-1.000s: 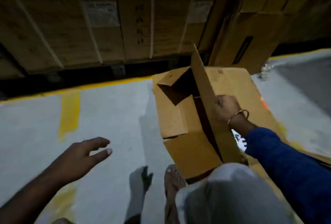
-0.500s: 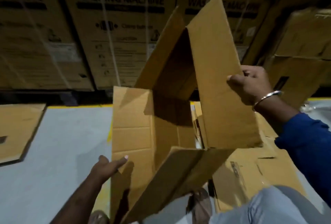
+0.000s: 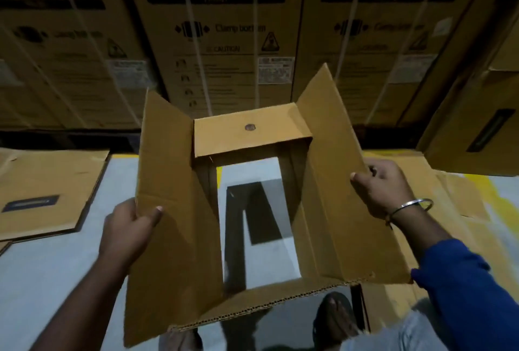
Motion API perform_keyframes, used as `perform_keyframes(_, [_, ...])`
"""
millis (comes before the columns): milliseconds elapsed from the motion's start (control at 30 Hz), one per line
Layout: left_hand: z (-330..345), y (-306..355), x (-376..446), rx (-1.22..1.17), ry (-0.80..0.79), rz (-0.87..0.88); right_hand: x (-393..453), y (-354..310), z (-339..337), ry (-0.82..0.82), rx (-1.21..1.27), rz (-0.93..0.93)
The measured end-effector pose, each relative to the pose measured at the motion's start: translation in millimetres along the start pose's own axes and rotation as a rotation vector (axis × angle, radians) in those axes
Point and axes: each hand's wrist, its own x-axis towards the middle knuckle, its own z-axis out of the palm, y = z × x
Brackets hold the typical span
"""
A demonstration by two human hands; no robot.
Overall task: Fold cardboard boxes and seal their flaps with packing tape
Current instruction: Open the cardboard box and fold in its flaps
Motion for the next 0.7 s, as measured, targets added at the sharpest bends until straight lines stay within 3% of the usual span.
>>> perform_keyframes(167, [5.9, 3.6, 17.5, 0.074, 0.004, -0.03, 2.3, -6.1, 26.5, -0.048, -0.221, -0.039])
perform_keyframes(367, [15.6, 11.7, 33.0, 0.147, 0.003, -0.005, 12.2, -6.5, 34.2, 0.026, -0.212, -0.005])
perform_keyframes(700, [19.7, 10.7, 16.4, 0.391, -0.136, 0.013, -3.2, 4.4, 19.2, -0.221, -0.306, 0.15])
